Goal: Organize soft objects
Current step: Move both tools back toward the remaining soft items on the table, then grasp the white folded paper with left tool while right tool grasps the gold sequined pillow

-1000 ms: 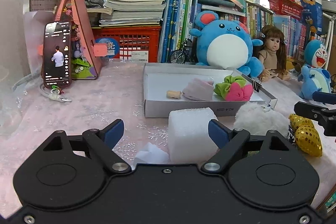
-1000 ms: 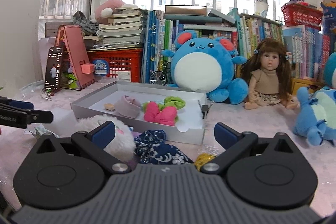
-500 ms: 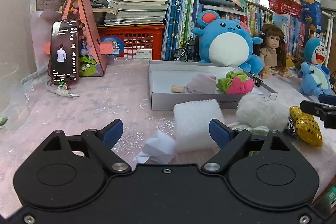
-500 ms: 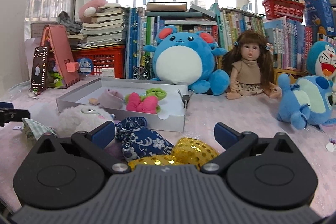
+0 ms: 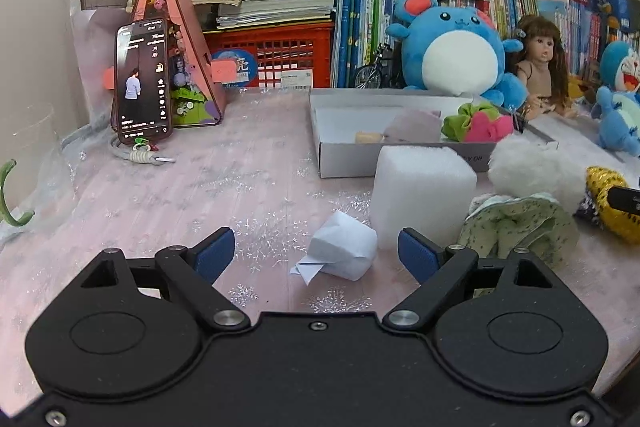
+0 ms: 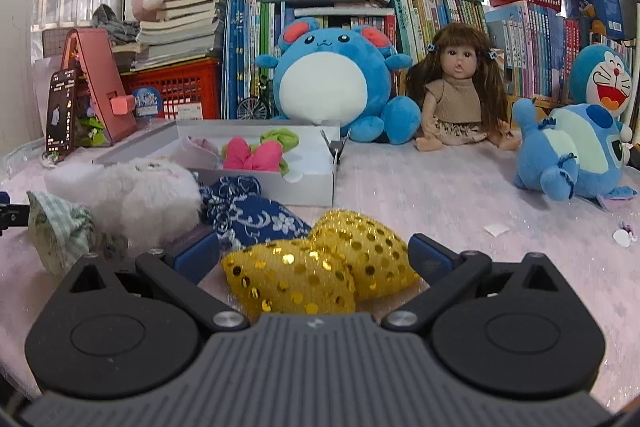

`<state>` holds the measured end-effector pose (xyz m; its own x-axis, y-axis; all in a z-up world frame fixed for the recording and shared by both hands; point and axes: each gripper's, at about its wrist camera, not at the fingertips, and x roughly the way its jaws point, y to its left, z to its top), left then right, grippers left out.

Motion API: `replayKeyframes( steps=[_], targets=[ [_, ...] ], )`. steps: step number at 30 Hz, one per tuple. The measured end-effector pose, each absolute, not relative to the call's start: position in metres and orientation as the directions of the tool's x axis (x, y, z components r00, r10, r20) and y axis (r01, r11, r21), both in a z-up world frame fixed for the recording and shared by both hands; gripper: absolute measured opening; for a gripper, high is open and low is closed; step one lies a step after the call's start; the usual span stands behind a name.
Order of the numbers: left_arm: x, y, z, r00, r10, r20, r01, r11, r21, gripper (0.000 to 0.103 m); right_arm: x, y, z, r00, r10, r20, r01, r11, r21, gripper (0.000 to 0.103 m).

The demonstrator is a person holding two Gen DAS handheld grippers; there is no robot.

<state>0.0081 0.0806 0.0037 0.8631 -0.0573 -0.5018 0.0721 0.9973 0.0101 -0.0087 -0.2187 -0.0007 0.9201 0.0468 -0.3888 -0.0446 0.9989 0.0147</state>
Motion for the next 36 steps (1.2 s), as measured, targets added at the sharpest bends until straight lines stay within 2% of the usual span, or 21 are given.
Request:
replayKeyframes(
  steps=[3, 7, 8, 12, 16, 26, 36],
  targets=[
    [0.012, 0.075, 0.000, 0.863, -0.044, -0.504, 0.077, 0.996, 0.045, 0.085, -0.008, -0.219, -0.004, 0.911, 0.051, -0.408, -0.048, 0.999, 0.017, 0.103],
    [0.018, 0.069, -0.005, 0.849, -0.043, -0.526, 0.096, 0.993, 0.074, 0.073, -0.007, -0.218, -0.008, 0.897, 0.059, -0.438, -0.056, 0.998, 0.020, 0.103],
    [0.019, 0.068, -0.006, 0.844, -0.047, -0.534, 0.101, 0.992, 0.073, 0.069, -0.008, -0.218, -0.009, 0.895, 0.061, -0.441, -0.058, 0.998, 0.021, 0.103],
    [0.023, 0.066, -0.009, 0.831, -0.064, -0.552, 0.120, 0.991, 0.066, 0.064, -0.008, -0.215, -0.011, 0.893, 0.064, -0.445, -0.066, 0.998, 0.012, 0.103],
    [0.027, 0.066, -0.010, 0.823, -0.073, -0.563, 0.124, 0.991, 0.053, 0.055, -0.008, -0.211, -0.012, 0.894, 0.058, -0.445, -0.070, 0.997, -0.011, 0.103],
    [0.028, 0.066, -0.009, 0.828, -0.078, -0.555, 0.133, 0.989, 0.058, 0.045, -0.005, -0.211, -0.011, 0.900, 0.040, -0.434, -0.058, 0.998, -0.028, 0.103],
    [0.028, 0.066, -0.009, 0.830, -0.078, -0.552, 0.123, 0.991, 0.044, 0.045, 0.001, -0.216, -0.012, 0.892, 0.049, -0.449, -0.044, 0.999, 0.022, 0.103]
  ],
)
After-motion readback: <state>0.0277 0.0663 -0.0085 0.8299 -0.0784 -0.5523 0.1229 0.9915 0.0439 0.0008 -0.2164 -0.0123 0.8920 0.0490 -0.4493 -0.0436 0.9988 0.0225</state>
